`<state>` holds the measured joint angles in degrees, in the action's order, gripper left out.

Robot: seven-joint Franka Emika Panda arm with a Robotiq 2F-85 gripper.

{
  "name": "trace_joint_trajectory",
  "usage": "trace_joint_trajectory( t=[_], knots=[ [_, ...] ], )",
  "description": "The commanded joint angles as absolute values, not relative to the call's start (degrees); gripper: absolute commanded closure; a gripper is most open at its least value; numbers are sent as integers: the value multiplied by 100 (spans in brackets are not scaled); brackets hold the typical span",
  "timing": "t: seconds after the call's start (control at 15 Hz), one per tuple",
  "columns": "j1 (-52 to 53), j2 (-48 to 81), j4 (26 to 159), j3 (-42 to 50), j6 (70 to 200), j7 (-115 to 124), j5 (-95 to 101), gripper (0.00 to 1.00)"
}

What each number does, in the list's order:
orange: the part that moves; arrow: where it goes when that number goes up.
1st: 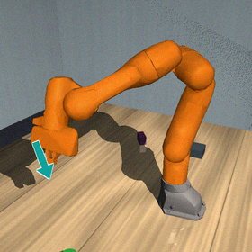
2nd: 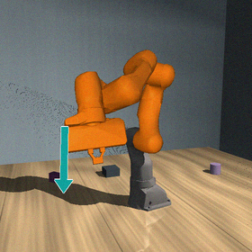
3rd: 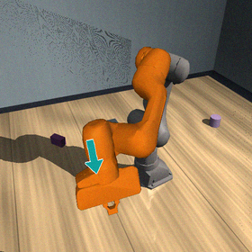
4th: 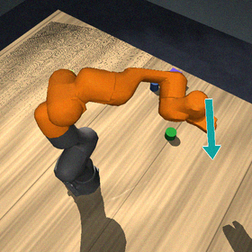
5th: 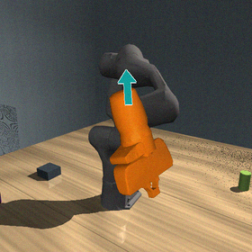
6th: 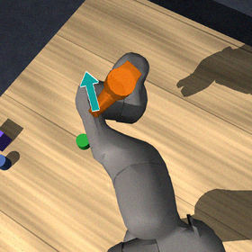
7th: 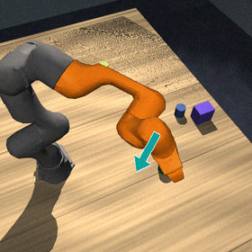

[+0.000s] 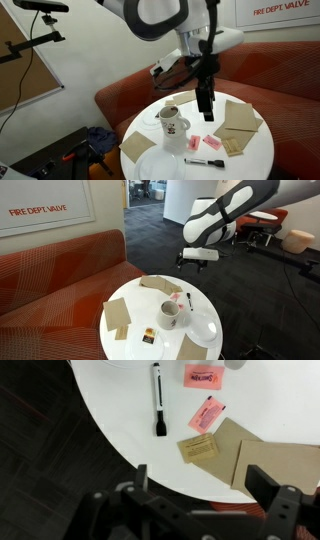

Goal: Take the pen out of the mug and put it on the table

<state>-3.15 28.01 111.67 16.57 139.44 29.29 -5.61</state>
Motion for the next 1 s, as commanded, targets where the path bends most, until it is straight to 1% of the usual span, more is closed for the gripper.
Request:
trace_joint_trajectory(
  t=[0.0,0.27,0.33,0.93],
  knots=[
    [-99,1802,11960,1804,13848,3264,-61,0],
    [-127,1188,12415,1740,13875,3490,385,0],
    [-290,1640,12008,1608,13925,3307,214,0],
    [-301,1644,12049,1589,13928,3320,237,0]
  ],
)
